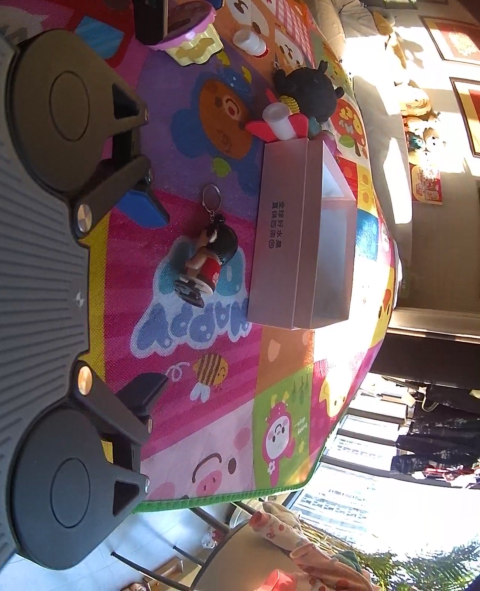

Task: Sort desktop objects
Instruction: 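Lift the pudding cup with the left tool while the right tool approaches the keychain figure, then grasp the red-shirted keychain figure with the right tool while the left holds the cup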

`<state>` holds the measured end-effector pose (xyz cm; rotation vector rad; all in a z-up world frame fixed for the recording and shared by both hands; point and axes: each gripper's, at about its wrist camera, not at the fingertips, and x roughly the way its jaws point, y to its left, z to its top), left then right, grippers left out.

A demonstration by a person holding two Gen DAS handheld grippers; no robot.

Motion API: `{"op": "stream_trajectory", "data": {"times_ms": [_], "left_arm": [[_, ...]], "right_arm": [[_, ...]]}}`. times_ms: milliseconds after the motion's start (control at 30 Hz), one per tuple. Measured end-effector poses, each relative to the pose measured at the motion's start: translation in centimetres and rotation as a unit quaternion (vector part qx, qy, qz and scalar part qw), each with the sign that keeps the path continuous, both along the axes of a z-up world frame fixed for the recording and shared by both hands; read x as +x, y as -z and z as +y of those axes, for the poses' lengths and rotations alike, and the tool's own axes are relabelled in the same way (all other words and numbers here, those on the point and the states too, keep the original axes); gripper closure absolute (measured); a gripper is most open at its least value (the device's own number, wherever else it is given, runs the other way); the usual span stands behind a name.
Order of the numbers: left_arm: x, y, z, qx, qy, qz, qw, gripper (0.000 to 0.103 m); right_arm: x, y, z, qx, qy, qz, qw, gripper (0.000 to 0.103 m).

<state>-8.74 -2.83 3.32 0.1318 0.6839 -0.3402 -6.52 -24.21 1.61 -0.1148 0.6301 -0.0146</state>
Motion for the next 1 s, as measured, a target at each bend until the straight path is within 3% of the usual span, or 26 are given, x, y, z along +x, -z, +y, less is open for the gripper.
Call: {"op": "stream_trajectory", "data": {"times_ms": [167,267,367,433,600,1000], "left_arm": [[-0.2,-0.4,-0.5,0.009,-0.009,0.002,0.9999,0.013],[0.2,0.3,-1.5,0.042,-0.007,0.007,0.9991,0.015],[1.0,1.6,-2.1,0.075,-0.023,0.009,0.9969,0.03],[1.2,1.8,-2.0,0.073,-0.028,0.007,0.9969,0.044],[0.6,0.2,-1.6,0.071,-0.016,-0.01,0.9973,0.044],[0.0,-1.6,-1.3,0.068,0.014,-0.001,0.9976,0.041]], "right_arm": [[-0.8,-0.1,-0.4,0.008,0.006,-0.003,1.0,0.017],[-0.9,-0.3,-0.1,0.008,0.004,-0.011,1.0,0.016],[-0.8,-0.3,0.1,0.011,0.002,-0.013,1.0,0.016],[-0.9,-0.2,0.1,0.009,0.003,-0.014,1.0,0.016],[-1.2,-0.2,-0.3,0.011,0.011,-0.014,1.0,0.016],[-1.0,0.3,-0.5,0.018,0.016,-0.004,1.0,0.013]]}}
